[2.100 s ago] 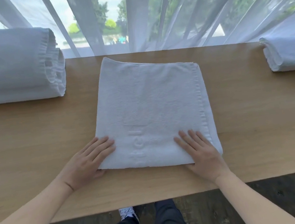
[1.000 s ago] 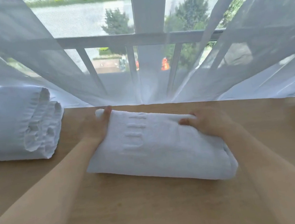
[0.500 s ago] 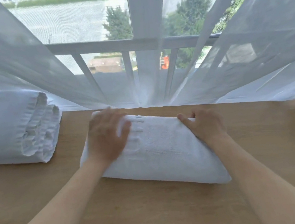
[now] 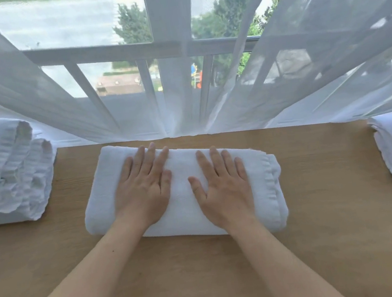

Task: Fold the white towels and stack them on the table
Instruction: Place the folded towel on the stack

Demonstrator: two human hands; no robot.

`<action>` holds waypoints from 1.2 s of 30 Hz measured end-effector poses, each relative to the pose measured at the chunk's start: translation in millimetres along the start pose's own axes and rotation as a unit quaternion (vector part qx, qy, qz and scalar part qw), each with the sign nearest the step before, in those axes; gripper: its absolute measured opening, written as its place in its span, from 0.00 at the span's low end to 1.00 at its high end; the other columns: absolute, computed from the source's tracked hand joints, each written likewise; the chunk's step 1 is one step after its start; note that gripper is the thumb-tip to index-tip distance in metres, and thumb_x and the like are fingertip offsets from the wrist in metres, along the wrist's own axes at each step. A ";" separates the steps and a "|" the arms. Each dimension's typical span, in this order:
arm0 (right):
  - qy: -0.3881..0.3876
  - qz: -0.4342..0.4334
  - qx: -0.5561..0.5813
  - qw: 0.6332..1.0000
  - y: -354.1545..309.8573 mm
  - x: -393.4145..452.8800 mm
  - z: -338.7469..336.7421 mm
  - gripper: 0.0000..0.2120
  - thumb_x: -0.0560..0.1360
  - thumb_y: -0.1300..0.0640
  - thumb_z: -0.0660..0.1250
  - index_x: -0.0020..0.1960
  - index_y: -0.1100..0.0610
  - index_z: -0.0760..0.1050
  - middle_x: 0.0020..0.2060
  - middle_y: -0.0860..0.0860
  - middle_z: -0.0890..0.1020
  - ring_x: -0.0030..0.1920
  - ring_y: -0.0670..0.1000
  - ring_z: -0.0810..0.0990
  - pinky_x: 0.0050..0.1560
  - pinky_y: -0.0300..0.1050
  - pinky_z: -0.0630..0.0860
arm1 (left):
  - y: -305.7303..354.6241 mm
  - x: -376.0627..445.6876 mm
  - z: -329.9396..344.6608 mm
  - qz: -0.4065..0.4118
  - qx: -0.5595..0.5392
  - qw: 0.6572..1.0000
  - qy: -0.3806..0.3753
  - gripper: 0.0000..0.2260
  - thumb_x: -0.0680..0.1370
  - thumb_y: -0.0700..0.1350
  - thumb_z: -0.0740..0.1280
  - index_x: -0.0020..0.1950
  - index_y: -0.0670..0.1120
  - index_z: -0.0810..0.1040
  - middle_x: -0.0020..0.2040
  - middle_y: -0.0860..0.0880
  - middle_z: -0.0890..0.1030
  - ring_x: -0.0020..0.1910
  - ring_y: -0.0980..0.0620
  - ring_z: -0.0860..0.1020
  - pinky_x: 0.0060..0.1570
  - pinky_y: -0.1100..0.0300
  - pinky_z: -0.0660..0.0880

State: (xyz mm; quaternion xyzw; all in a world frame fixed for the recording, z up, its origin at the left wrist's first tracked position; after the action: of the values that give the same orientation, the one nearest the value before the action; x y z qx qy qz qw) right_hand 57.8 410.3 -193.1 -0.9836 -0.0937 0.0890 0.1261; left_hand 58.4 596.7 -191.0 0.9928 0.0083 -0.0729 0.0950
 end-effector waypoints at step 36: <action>0.074 0.308 0.312 0.896 105.5 32.4 -44.4 0.18 0.75 0.44 0.70 0.61 0.52 0.73 0.56 0.49 0.74 0.51 0.51 0.75 0.50 0.40 0.65 | -23.0 -3.8 -4.7 -0.059 0.069 0.995 0.036 0.30 0.81 0.63 0.36 0.83 0.57 0.47 0.83 0.54 0.45 0.81 0.53 0.39 0.76 0.47 0.31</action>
State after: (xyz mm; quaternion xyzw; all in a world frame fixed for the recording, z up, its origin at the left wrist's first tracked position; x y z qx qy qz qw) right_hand 115.1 306.5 -183.6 -0.8773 0.2557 0.0747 0.3992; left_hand 54.6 620.1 -190.3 0.9967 0.0657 -0.0430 0.0215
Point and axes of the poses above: each hand's wrist, its own x-axis towards the middle knuckle, its own z-axis out of the palm, y = z × x, the point moved 3 cm from there along x, towards the middle knuckle
